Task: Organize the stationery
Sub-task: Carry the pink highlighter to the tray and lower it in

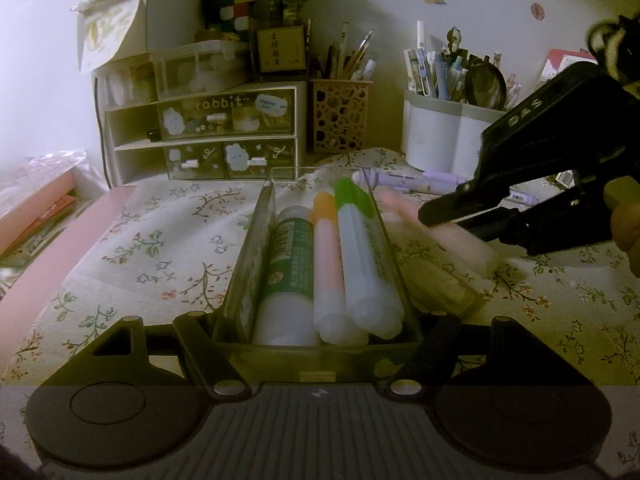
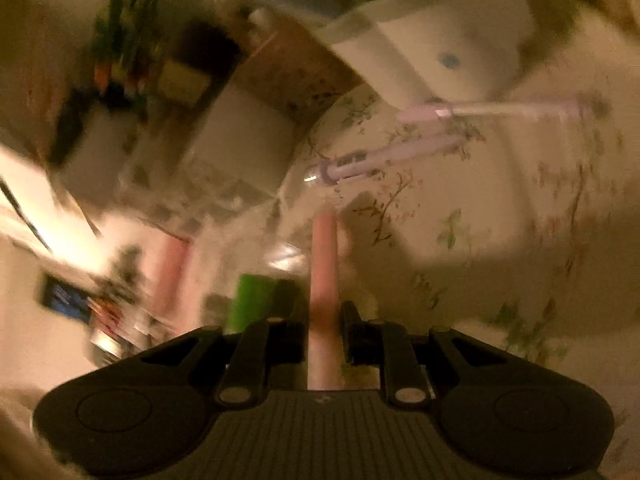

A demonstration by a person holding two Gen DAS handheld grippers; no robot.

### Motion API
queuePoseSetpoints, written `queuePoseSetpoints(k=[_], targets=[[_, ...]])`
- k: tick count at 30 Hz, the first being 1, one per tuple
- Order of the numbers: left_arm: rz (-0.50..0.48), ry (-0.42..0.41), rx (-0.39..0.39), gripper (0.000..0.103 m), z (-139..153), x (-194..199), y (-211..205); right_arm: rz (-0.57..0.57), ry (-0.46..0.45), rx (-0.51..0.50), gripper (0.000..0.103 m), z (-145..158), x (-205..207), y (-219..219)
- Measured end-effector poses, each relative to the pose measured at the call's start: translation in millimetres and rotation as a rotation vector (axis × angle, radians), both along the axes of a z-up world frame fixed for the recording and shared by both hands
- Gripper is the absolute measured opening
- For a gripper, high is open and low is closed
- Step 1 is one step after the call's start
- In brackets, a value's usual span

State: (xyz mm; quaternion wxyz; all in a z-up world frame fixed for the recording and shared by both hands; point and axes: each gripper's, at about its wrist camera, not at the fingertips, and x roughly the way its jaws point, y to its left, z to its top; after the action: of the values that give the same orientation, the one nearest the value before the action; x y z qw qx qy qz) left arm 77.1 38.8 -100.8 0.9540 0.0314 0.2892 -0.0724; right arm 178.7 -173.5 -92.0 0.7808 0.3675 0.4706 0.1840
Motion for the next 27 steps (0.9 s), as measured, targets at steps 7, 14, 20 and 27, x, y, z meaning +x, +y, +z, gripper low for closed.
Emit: queuePoseSetpoints(k=[7,14,20,27], targets=[[0.000,0.000,0.000,0.073,0.0,0.0,0.0,-0.083,0.061,0.253,0.021,-10.9,-14.7,-14.1],[0.000,0.000,0.000,0.073,0.0,0.0,0.0,-0.059,0.018,0.244,0.020,12.5,-21.1,-0.6],[0.000,0.000,0.000,0.073,0.0,0.1,0.2,0.022,0.049,0.139,0.020,33.3,-11.4,32.2],[0.000,0.000,-0.001,0.073,0.1,0.0,0.0,0.104,0.060,0.018,0.020,42.9,-1.4,62.2]])
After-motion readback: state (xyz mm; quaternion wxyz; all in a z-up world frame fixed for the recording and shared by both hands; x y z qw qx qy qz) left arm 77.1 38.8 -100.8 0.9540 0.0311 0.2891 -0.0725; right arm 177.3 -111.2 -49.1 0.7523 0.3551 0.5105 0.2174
